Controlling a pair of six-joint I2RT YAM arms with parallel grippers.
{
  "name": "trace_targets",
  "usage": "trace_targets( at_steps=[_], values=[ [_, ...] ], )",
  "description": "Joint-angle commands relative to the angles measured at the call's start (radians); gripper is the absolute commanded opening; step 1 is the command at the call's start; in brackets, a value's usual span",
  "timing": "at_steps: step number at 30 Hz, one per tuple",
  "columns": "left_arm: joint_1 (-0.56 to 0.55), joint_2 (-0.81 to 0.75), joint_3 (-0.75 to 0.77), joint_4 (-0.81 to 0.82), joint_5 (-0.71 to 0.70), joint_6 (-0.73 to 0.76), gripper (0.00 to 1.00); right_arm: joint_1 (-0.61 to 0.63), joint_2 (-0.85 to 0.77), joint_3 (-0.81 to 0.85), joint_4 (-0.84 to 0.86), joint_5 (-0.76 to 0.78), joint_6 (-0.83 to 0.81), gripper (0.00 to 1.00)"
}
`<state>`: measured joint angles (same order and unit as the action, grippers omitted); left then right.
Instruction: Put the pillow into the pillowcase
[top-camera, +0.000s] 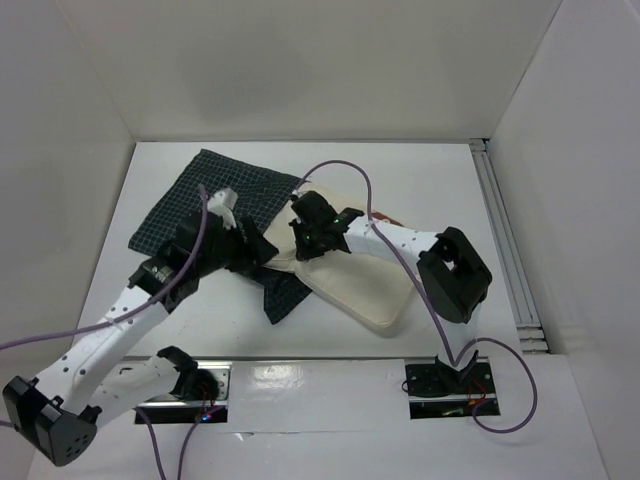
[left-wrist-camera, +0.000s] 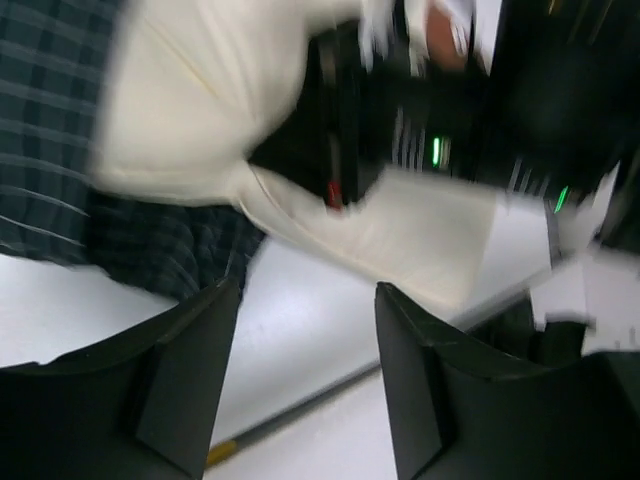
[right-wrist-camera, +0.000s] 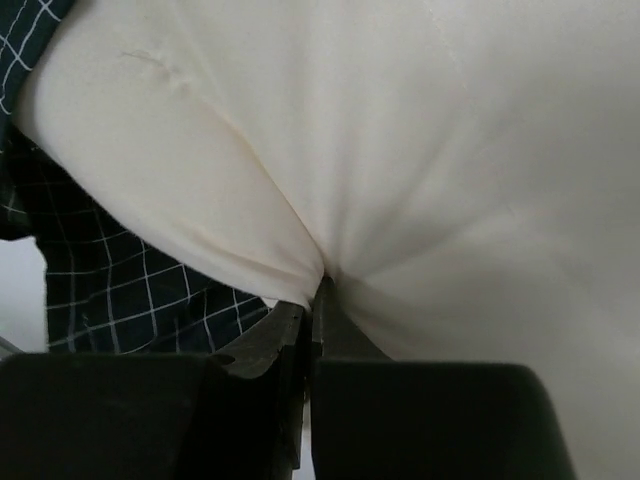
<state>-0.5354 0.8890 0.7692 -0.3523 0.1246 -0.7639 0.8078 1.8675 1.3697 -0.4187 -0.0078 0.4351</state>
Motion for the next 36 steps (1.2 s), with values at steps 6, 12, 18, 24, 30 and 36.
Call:
trace_targets(
  at_steps=[6, 12, 18, 24, 30, 36],
  values=[
    [-0.003, 0.468, 0.441, -0.395, -0.529, 0.049, 0.73, 0.036, -0.037, -0.049, 0.004, 0.041, 0.025, 0.00],
    [-0.014, 0.706, 0.597, -0.424, -0.707, 0.029, 0.77, 0.045, -0.068, -0.067, 0.004, 0.032, 0.025, 0.00],
    [-0.005, 0.789, 0.620, -0.398, -0.715, 0.069, 0.77, 0.045, -0.088, -0.087, 0.004, 0.032, 0.034, 0.00],
    [0.005, 0.860, 0.630, -0.379, -0.692, 0.087, 0.73, 0.045, -0.097, -0.096, -0.005, 0.032, 0.034, 0.00],
    [0.034, 0.820, 0.616, -0.347, -0.582, 0.130, 0.74, 0.045, -0.107, -0.075, -0.035, 0.054, 0.034, 0.00],
    [0.087, 0.846, 0.605, -0.313, -0.447, 0.164, 0.73, 0.045, -0.116, -0.064, -0.045, 0.065, 0.025, 0.00]
  ],
)
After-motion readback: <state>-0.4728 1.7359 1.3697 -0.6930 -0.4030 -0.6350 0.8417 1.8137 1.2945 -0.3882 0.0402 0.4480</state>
